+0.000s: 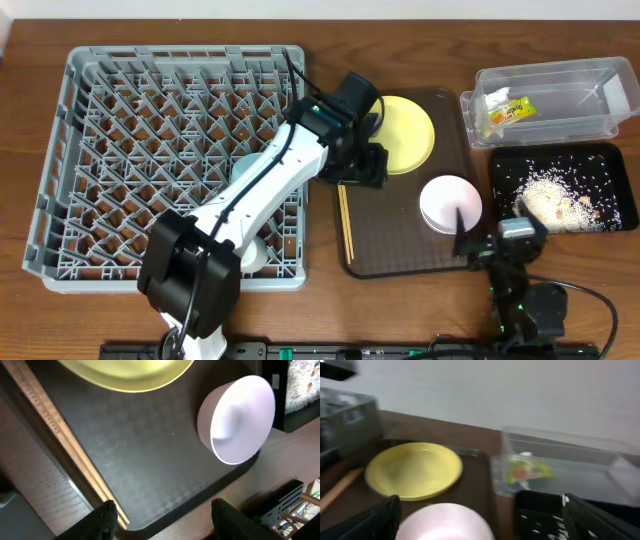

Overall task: Sort waste into correct bins and load items into the dishwasher
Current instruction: 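Grasp the pink bowl rim with the left gripper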

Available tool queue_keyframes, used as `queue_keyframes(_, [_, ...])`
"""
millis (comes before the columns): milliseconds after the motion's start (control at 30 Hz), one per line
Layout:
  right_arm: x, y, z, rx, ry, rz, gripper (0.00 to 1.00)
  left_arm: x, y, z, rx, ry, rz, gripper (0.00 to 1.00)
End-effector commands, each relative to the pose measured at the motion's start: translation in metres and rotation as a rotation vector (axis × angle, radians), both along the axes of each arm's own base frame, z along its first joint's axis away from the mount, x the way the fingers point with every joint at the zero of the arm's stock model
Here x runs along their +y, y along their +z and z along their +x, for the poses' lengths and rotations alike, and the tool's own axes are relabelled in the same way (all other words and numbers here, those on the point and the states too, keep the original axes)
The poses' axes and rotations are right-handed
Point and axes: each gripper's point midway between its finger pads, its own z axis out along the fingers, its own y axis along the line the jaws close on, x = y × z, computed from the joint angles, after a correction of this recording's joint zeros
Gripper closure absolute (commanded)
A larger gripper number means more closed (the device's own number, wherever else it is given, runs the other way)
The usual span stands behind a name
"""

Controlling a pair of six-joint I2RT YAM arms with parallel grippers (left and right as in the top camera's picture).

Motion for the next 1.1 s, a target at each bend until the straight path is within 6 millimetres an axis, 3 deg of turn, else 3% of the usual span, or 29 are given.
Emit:
queue_keyframes(0, [-0.021,-0.001,0.001,-0.001,-0.087,0.010,0.01,-0.014,0.002,-0.008,-0.028,-0.032,-0.003,0.39])
queue_keyframes(300, [-0.057,-0.001,-0.002,-0.002,-0.233,0.010,0.01,-0.038,-0.015,-0.023,-0.055,-0.014,0.034,0.39])
queue_keyframes(600, [-0.058,-0.001,-0.002,-0.002,-0.241,0.010,0.01,-0.076,-0.059,-0.027,-0.042,-0.027,0.028,0.40])
queue_keyframes(1067, [-0.058,-0.001,-0.002,-0.002,-0.241,0.010,0.01,-0.071,-0.117,-0.027,-0.059,-0.030,0.185,0.47])
